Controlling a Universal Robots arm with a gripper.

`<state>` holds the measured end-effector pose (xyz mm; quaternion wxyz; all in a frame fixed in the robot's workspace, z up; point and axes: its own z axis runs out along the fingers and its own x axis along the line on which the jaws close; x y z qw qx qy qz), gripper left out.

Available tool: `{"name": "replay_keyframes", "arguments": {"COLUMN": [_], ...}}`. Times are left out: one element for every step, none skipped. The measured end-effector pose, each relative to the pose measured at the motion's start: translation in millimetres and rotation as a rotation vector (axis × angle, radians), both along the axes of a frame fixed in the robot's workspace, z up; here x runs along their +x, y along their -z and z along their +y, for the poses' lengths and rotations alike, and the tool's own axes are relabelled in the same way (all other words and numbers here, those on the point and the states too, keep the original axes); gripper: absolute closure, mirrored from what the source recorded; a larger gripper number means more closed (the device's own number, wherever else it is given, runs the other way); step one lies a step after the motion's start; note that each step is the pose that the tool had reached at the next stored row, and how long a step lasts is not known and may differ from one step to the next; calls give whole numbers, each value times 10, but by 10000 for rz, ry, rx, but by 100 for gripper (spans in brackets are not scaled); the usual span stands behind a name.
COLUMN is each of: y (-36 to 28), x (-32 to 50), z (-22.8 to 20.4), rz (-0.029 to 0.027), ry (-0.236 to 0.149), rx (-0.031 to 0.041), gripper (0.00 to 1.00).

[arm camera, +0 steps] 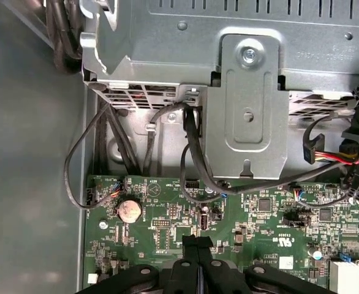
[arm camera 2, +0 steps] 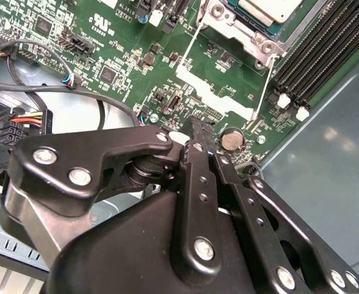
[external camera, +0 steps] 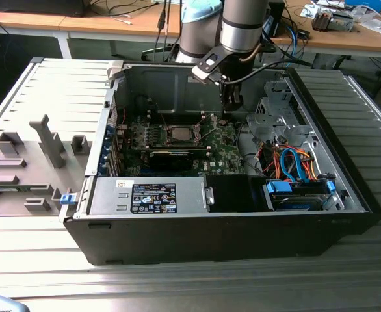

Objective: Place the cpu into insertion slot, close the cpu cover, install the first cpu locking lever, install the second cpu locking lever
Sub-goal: 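Close the cpu cover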

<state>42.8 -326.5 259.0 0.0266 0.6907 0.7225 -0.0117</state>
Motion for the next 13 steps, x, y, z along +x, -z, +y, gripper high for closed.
{"name": "replay_keyframes", "arguments": {"y": [6,9,11,16,21,29,45,57,69,79,84,87,90], "x": [8,14,20,31,45,61,62,62,58,47,37,26,-9], "z": [0,0,0,0,0,1,1,0,1,0,0,1,0], "rz": [1,1,1,1,2,2,2,2,3,2,3,3,3], "ry": [0,0,1,1,1,0,0,1,3,1,0,0,1], "rx": [0,0,-1,-1,-1,1,0,-1,0,0,-1,-2,-2], "gripper": [89,89,89,89,89,89,89,89,89,89,89,89,89]}}
